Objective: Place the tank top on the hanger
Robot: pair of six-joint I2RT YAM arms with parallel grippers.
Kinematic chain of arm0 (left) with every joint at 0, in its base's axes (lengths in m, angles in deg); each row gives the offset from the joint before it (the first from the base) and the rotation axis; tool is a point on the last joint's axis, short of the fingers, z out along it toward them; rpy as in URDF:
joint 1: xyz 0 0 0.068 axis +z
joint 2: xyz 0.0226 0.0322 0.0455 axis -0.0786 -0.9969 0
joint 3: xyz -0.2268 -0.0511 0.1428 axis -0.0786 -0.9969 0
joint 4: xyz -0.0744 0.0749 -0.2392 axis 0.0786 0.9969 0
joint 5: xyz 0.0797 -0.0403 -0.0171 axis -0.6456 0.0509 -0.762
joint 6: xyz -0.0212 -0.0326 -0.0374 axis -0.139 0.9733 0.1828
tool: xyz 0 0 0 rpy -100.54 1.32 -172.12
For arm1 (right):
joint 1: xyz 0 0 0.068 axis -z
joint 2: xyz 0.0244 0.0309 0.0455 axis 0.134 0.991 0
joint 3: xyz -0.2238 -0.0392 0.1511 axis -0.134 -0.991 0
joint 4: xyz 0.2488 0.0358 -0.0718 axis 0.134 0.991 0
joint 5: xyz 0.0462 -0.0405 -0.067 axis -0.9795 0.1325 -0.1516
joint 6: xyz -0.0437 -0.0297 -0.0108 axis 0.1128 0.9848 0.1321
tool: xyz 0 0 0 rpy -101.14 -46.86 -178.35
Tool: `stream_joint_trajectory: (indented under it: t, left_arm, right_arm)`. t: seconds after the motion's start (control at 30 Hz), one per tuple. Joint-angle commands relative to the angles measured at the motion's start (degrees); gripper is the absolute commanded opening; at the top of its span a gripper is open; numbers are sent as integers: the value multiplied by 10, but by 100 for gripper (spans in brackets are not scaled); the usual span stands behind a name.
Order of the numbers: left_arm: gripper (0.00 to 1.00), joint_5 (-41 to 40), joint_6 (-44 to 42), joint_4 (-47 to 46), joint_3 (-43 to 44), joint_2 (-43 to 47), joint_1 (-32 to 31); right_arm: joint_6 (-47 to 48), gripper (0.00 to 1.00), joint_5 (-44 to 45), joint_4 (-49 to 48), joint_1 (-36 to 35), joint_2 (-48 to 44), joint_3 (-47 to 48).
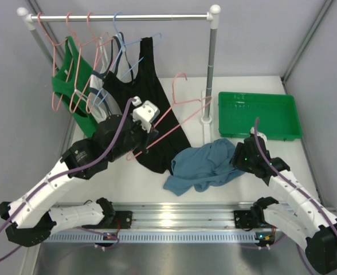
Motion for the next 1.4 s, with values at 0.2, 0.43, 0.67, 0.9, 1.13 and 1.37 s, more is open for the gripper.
stream_joint_trajectory:
  t: [0.2,0.43,0.67,0.9,1.13,1.37]
  left_arm:
    - [0,182,28,40,-87,44,1]
    - [0,260,42,42,-133,61,1]
    - [0,262,51,46,-160,48,1]
    - [0,288,53,30,-189,31,1]
    - [0,316,60,10,-209,12,0]
    - [0,313,81,-59,-220,3,0]
  right_arm:
    - [-23,47,4,-50,-9,23,-19]
    - [-20,20,-8,-57,-8,23,-20]
    - [-18,2,-29,-10,-10,-28,28]
    - [-9,0,-41,73,-9,-88,153]
    - [-11,0,-63,89,-10,-107,164]
    - [-20,0,-74,79,-13,-116,129]
